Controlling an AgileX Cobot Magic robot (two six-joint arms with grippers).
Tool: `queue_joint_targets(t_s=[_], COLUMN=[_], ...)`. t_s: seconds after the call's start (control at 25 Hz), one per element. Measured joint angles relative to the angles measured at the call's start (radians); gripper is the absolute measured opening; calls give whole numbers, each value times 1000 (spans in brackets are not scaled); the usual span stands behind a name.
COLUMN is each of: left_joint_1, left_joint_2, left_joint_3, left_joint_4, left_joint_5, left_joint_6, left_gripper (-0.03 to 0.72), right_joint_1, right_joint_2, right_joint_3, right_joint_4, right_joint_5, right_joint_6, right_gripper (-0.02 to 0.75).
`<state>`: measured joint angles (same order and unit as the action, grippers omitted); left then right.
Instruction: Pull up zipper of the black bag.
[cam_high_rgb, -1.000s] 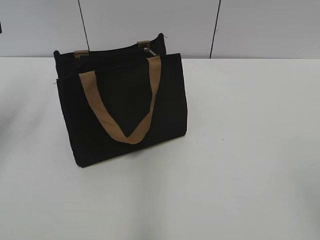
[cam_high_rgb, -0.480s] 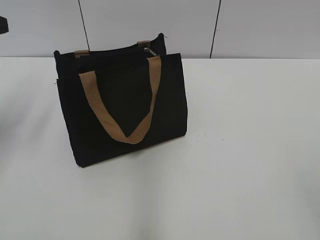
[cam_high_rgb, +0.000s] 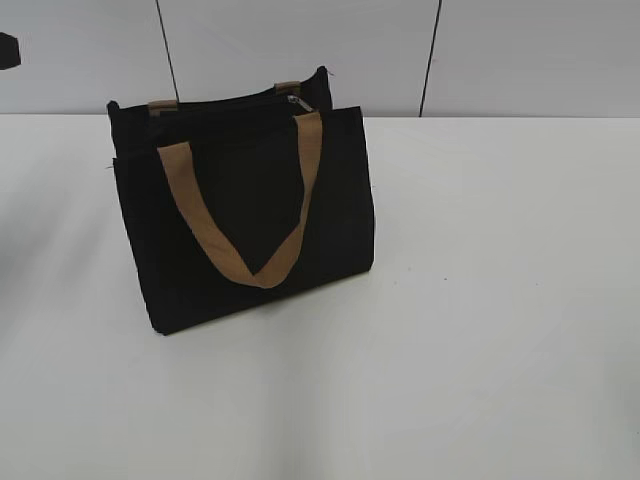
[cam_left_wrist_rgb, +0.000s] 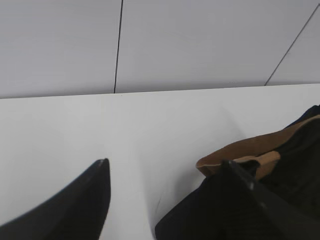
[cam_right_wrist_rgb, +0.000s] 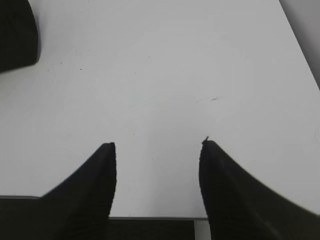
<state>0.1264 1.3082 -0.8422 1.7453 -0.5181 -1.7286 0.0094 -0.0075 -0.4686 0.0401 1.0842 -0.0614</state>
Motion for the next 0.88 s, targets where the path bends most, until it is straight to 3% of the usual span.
queue_joint_targets(t_s=[0.36, 0.88], left_joint_1=[0, 0], left_joint_2=[0, 0], left_joint_3=[0, 0], left_joint_4=[0, 1], left_joint_5=[-15, -28], left_joint_6=[0, 0], left_gripper=[509, 509], right_joint_1=[0, 0], right_joint_2=[0, 0], right_joint_3=[0, 0], right_joint_4=[11, 13], right_joint_5=[2, 2], right_joint_6=[-21, -23], right_gripper=[298, 290])
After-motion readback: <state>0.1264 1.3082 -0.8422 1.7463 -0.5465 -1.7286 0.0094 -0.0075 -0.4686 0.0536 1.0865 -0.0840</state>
